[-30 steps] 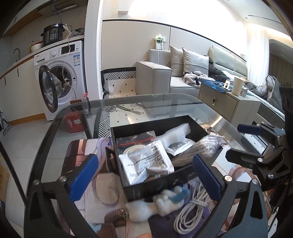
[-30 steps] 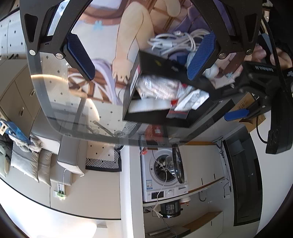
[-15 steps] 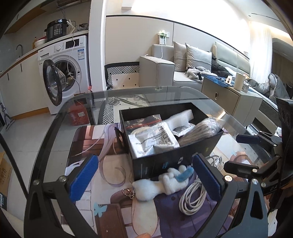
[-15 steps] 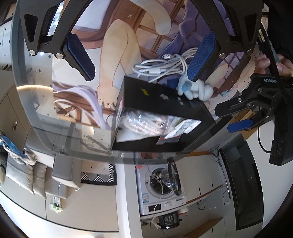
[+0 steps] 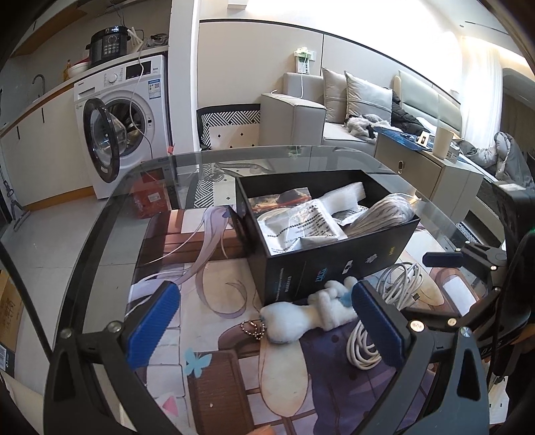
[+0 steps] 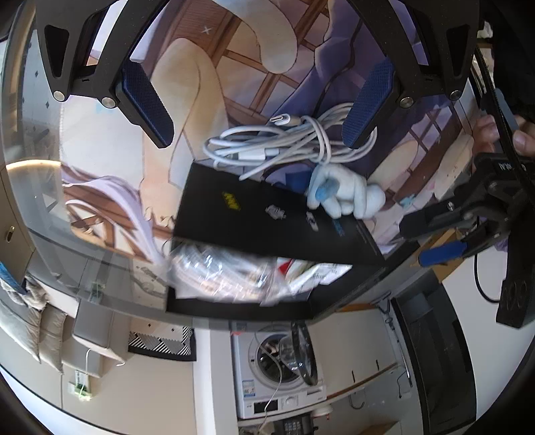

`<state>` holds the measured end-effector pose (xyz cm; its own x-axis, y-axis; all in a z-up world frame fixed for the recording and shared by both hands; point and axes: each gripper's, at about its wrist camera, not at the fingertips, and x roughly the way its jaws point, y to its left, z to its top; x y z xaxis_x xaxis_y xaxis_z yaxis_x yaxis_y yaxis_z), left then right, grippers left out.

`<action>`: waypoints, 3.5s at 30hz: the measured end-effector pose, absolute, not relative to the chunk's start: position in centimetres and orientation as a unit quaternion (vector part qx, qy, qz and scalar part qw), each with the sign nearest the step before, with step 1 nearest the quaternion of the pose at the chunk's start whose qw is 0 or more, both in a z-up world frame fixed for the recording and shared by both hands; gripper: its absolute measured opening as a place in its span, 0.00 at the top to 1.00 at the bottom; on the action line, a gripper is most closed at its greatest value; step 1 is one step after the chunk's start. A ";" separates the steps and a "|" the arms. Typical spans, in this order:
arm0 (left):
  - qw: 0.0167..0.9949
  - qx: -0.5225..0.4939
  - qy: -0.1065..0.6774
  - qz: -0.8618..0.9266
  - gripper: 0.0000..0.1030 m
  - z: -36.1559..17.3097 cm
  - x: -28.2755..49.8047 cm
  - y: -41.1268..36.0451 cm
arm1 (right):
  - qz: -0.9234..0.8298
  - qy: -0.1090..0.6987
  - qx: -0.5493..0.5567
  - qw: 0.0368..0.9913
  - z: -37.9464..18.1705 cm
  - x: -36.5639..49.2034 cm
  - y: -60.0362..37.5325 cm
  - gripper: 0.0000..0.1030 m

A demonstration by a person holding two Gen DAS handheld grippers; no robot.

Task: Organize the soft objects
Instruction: 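Withdraw both open tools from the box back over the table, then move right tool onto the white cable bundle while left tool moves to the white plush toy, then close right tool on the cable bundle while left tool closes on the plush toy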

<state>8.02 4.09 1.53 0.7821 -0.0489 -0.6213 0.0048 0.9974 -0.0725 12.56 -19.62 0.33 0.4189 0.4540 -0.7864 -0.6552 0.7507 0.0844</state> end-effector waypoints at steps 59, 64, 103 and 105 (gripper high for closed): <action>0.935 -0.032 0.352 -0.029 0.00 0.3 8.6 4.2 | 0.366 0.414 -0.087 0.829 0.7 13.2 -22.1 0.26; 0.930 -0.042 0.363 -0.039 0.00 -0.2 8.8 3.8 | 0.365 0.402 -0.082 0.836 1.9 13.0 -23.1 0.26; 0.897 -0.006 0.442 -0.004 0.11 -3.5 12.7 -2.3 | 0.346 0.390 -0.056 0.852 4.0 14.4 -27.3 0.26; 0.899 -0.001 0.439 -0.009 0.12 -3.4 12.3 -2.3 | 0.346 0.388 -0.057 0.852 4.0 14.4 -27.2 0.26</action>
